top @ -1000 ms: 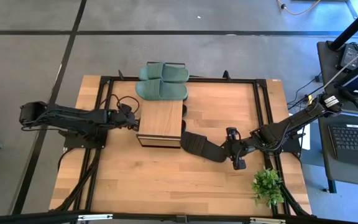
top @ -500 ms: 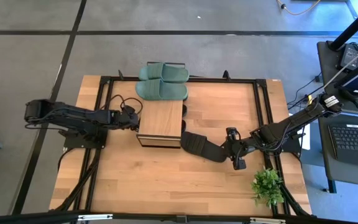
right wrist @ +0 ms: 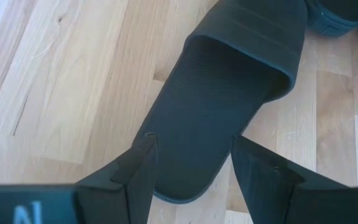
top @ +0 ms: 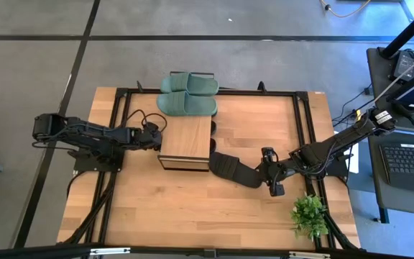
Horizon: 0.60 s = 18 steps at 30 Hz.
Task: Pick and place slides into the shelf
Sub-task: Put the black slide under the shelf
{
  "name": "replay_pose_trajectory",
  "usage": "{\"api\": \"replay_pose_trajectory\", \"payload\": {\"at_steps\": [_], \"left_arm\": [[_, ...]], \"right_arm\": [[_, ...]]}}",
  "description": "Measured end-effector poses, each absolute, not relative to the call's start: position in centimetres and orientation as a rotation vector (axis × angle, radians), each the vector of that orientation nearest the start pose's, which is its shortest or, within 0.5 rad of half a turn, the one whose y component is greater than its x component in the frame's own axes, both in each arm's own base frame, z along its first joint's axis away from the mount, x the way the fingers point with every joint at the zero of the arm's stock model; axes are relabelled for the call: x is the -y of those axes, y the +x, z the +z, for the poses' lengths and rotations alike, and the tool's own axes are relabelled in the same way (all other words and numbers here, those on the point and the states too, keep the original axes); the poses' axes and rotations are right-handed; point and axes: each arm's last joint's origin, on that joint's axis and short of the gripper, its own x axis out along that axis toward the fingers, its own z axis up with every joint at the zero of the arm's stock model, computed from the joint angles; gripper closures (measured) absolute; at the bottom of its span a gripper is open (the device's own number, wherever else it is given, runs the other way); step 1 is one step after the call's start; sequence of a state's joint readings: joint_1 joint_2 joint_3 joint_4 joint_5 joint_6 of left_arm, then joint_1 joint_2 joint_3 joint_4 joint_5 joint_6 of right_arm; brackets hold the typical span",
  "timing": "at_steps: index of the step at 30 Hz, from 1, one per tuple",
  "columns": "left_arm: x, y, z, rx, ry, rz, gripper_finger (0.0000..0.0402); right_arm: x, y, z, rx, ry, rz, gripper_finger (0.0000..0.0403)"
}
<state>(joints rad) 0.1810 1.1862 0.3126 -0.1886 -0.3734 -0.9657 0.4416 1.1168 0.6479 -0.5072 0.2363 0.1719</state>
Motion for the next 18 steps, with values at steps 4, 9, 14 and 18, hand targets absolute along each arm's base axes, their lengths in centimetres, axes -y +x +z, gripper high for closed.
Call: {"api": "replay_pose_trajectory", "payload": {"at_steps": [4,9,14,18], "left_arm": [[-4.1,16.6,11.6,-0.731,-0.747,0.962,0.0401],[-4.1,16.6,11.6,-0.736,-0.744,0.956,0.0401],[-4.1,16.6,11.6,-0.742,-0.751,0.947,0.0401],[-4.1,16.6,11.6,-0.743,-0.751,0.946,0.0401]], "right_arm": [[-8.1,18.7,20.4,-0.932,-0.163,0.107,0.0201],[-8.2,18.8,20.5,-0.933,-0.056,0.096,0.0201],[-9.2,19.3,21.3,-0.91,0.153,0.267,0.0201],[-9.5,19.5,21.6,-0.896,0.241,0.322,0.0201]]}}
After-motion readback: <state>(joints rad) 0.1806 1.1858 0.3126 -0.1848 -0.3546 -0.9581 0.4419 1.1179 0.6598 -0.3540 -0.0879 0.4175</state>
